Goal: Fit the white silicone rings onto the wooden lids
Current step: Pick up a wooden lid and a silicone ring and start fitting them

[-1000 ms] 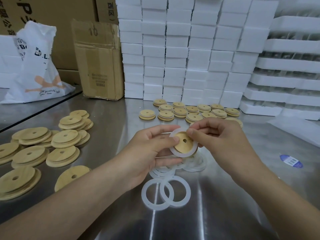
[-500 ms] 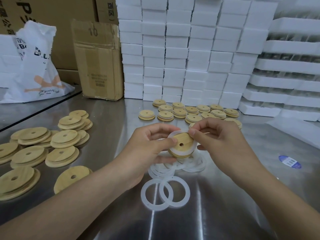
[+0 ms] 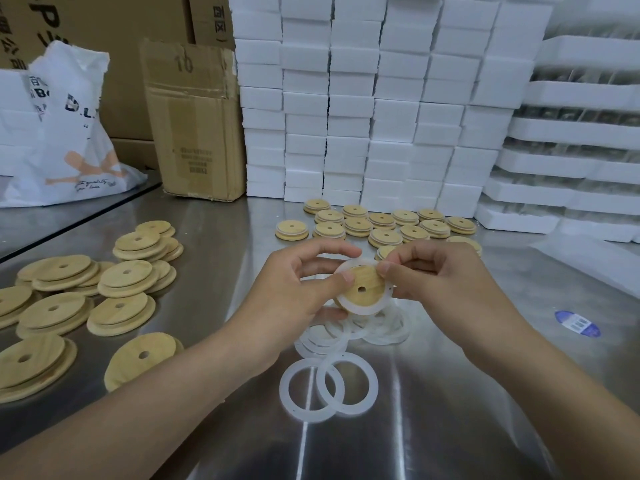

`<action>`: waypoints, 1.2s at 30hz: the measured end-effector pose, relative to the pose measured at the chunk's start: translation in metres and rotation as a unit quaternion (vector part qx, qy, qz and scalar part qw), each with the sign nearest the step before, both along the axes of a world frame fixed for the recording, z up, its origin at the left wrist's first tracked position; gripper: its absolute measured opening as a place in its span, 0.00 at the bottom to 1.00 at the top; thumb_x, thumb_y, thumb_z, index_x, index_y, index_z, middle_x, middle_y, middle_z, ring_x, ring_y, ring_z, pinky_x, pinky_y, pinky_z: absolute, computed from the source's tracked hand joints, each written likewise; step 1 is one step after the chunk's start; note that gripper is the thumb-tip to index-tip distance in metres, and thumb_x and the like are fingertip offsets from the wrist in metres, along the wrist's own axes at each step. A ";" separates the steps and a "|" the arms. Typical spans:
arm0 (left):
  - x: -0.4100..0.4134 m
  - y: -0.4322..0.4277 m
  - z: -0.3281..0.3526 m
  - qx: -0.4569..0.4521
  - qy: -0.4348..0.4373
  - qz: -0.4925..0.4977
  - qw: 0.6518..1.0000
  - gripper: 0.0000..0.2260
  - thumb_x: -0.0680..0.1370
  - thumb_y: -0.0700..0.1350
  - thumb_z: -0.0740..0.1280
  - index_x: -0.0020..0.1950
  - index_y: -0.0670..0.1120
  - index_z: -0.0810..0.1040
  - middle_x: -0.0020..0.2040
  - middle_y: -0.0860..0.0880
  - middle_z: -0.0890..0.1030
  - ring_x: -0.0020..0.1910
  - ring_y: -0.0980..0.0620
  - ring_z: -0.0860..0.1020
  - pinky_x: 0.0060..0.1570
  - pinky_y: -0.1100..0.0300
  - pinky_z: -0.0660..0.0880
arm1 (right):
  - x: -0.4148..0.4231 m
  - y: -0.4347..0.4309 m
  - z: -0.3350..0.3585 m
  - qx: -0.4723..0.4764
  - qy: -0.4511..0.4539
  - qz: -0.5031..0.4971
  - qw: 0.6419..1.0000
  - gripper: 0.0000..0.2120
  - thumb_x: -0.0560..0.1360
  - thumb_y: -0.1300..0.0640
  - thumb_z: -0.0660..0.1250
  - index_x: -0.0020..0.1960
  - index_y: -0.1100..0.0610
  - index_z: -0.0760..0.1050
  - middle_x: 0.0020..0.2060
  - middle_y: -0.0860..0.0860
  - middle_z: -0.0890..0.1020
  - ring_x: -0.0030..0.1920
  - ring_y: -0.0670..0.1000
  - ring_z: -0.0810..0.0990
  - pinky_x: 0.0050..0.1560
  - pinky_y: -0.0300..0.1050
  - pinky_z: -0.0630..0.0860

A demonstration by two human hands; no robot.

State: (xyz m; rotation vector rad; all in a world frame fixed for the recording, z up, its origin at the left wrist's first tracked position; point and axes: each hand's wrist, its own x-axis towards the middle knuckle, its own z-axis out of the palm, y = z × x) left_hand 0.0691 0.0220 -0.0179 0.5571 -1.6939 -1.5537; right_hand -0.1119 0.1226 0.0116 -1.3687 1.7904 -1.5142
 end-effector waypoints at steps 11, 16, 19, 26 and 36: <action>0.001 -0.004 0.001 0.025 0.024 -0.023 0.999 0.08 0.83 0.39 0.72 0.58 0.49 0.87 0.52 0.42 0.89 0.52 0.42 0.89 0.44 0.51 0.87 | -0.007 0.003 0.004 -0.002 -0.047 0.038 0.998 0.04 0.78 0.62 0.74 0.46 0.61 0.86 0.42 0.57 0.89 0.46 0.53 0.89 0.49 0.38 0.84; 0.001 -0.006 0.003 0.009 0.028 -0.022 0.999 0.10 0.80 0.39 0.75 0.59 0.50 0.88 0.52 0.41 0.89 0.53 0.43 0.89 0.43 0.48 0.87 | -0.010 0.004 0.005 0.007 -0.065 0.045 0.997 0.04 0.79 0.62 0.73 0.47 0.62 0.86 0.44 0.58 0.89 0.49 0.55 0.89 0.53 0.42 0.85; 0.003 -0.007 0.003 0.005 0.026 -0.021 0.999 0.11 0.79 0.37 0.76 0.59 0.49 0.89 0.53 0.43 0.89 0.54 0.44 0.89 0.43 0.47 0.87 | -0.012 0.004 0.005 0.012 -0.068 0.050 0.996 0.04 0.79 0.62 0.73 0.47 0.62 0.86 0.44 0.58 0.89 0.49 0.54 0.89 0.53 0.40 0.84; 0.003 -0.010 0.003 0.020 0.036 0.011 0.999 0.10 0.79 0.34 0.75 0.55 0.47 0.90 0.53 0.44 0.89 0.54 0.44 0.89 0.41 0.49 0.87 | -0.016 0.005 0.004 0.036 -0.054 0.079 0.995 0.07 0.79 0.57 0.74 0.46 0.60 0.87 0.46 0.55 0.90 0.51 0.52 0.89 0.56 0.45 0.85; 0.006 -0.016 0.007 0.089 0.077 0.028 0.993 0.10 0.79 0.35 0.75 0.54 0.49 0.91 0.54 0.45 0.90 0.54 0.43 0.89 0.41 0.48 0.87 | -0.011 0.007 0.007 0.042 -0.012 0.116 0.992 0.09 0.81 0.57 0.71 0.50 0.61 0.86 0.47 0.54 0.89 0.52 0.51 0.88 0.57 0.51 0.86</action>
